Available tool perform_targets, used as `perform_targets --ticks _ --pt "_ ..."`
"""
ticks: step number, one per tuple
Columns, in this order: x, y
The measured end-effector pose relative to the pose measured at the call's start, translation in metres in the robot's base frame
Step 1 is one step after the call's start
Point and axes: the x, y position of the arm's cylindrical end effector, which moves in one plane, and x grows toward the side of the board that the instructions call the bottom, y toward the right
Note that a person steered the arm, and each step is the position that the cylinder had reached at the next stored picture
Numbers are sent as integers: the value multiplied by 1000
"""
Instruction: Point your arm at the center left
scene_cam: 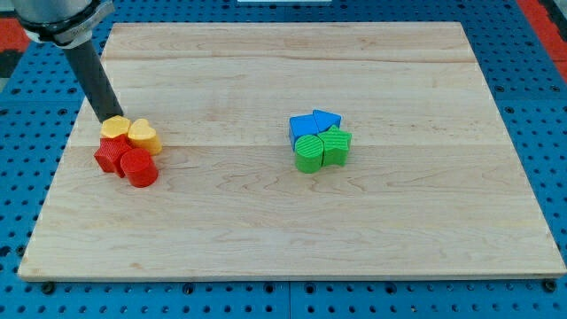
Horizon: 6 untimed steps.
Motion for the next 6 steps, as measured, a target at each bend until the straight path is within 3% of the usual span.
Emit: perform_targets --ticks 2,6 --pt "-1 -26" --pt "69 -62"
